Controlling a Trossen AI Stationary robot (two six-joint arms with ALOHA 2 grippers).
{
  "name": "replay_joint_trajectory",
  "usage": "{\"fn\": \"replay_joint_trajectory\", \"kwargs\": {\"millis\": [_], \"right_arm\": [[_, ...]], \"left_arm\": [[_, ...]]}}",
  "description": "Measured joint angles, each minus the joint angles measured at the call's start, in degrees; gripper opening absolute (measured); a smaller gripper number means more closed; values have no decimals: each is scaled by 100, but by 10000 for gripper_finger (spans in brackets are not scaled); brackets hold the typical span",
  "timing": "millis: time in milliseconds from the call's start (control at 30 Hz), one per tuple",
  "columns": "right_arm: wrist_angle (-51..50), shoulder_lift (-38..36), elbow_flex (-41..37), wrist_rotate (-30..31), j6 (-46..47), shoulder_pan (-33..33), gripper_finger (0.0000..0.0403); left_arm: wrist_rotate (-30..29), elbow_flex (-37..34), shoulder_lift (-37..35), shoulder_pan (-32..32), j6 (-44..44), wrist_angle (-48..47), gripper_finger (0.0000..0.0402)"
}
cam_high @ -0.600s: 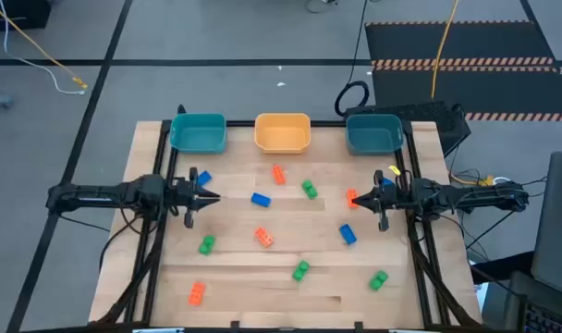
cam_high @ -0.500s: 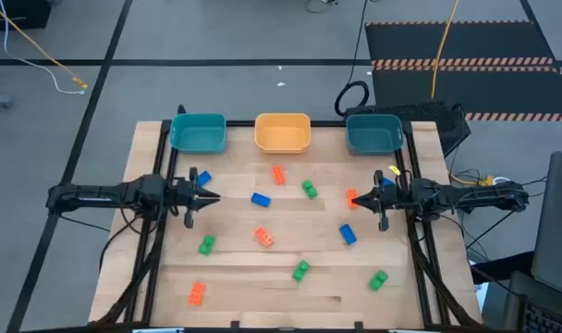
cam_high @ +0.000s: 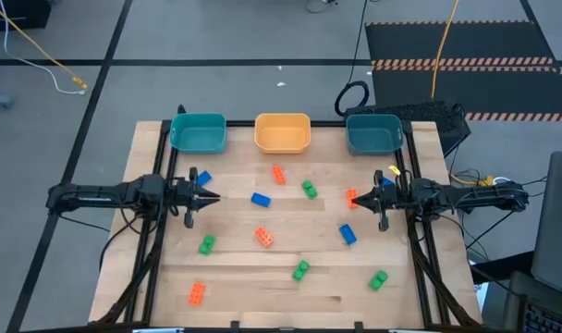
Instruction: Sort & place blocks by color
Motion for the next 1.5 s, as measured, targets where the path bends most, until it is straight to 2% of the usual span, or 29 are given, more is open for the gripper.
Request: {"fn": "replay_joint_trajectory", "kwargs": {"millis": [1500], "right_arm": [[-1,-2,1,0,0,-2,0]], "left_arm": [[0,1,-1,0,0,1,51]]}}
